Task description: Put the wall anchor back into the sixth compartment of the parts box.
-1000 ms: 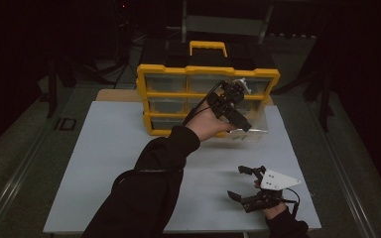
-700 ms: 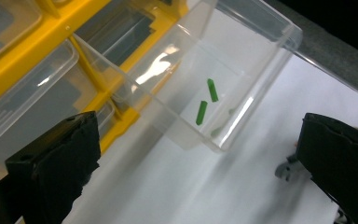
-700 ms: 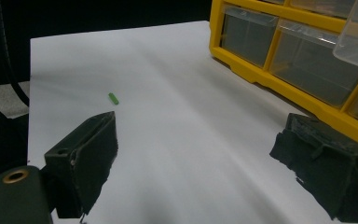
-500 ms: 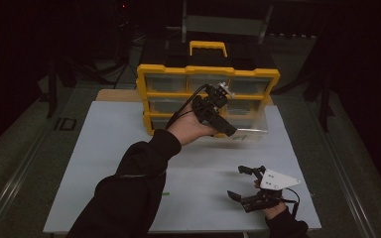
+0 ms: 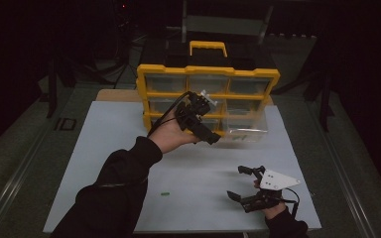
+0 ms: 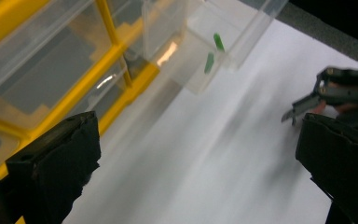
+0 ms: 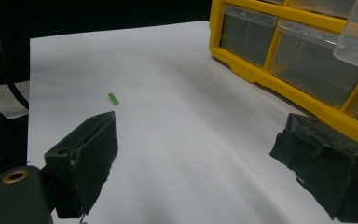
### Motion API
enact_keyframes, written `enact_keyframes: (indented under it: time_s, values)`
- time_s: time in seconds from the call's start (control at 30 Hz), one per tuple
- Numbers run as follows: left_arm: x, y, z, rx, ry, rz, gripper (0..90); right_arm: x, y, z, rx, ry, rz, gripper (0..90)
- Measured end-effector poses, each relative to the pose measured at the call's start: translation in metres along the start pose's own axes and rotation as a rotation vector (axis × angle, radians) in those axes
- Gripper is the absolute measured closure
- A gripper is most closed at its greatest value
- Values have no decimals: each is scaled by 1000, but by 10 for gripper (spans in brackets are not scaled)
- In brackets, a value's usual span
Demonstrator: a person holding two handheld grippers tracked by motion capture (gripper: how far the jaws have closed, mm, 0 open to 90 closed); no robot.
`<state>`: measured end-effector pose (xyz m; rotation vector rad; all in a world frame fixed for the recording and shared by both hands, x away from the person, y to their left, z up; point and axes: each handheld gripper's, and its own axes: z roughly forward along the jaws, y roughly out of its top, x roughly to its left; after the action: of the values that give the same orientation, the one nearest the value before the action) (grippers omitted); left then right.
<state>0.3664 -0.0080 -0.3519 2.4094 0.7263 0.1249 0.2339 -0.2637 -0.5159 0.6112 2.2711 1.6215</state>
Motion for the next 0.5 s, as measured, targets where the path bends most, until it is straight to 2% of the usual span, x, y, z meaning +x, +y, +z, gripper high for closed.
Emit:
enact_keyframes:
  time_s: [0.2,0.23,0.5]
  values:
    - [4,-12,-5,-4,-9,-5,0,0,0,0,1,-1,1,108]
    - [6,-20,-7,-7,-9,-12,0,0,0,0,1,-1,1,108]
    - [11,-42,-14,-15,-16,-14,0,0,0,1,5,1,1,108]
